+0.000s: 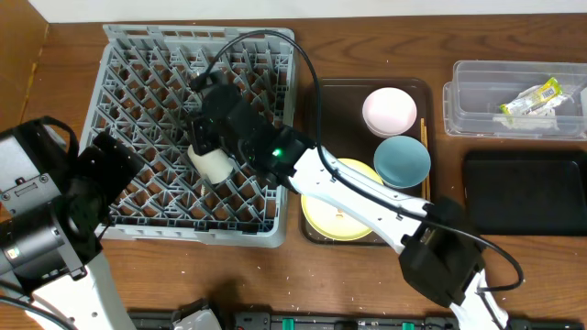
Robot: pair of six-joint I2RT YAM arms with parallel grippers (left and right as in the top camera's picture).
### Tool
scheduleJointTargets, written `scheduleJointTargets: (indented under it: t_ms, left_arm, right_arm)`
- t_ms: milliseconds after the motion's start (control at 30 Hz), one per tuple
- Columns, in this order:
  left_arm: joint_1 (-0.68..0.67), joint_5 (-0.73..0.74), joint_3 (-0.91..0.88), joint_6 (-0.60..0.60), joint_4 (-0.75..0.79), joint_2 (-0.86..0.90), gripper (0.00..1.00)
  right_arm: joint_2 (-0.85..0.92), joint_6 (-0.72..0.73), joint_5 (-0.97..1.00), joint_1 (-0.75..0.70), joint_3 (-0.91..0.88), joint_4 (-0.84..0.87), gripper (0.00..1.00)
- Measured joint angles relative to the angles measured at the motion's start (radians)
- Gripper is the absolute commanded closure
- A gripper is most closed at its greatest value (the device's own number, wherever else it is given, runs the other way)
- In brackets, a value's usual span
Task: Sort waste into correct bins and load items into the dishwasher
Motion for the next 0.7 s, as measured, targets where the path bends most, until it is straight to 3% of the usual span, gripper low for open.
scheduleJointTargets:
  t_ms: [333,700]
  left_arm:
    - [0.0,0.0,0.0,0.0,0.0,0.0,0.02]
    - [0.0,0.0,0.0,0.0,0.0,0.0,0.02]
  right_arm:
    - [0.163,-0.003,-0.02,0.0,0.0,0.072,0.85]
    - [0.174,-0.037,-0.003,-0.02,0.057,-0.197,0.94]
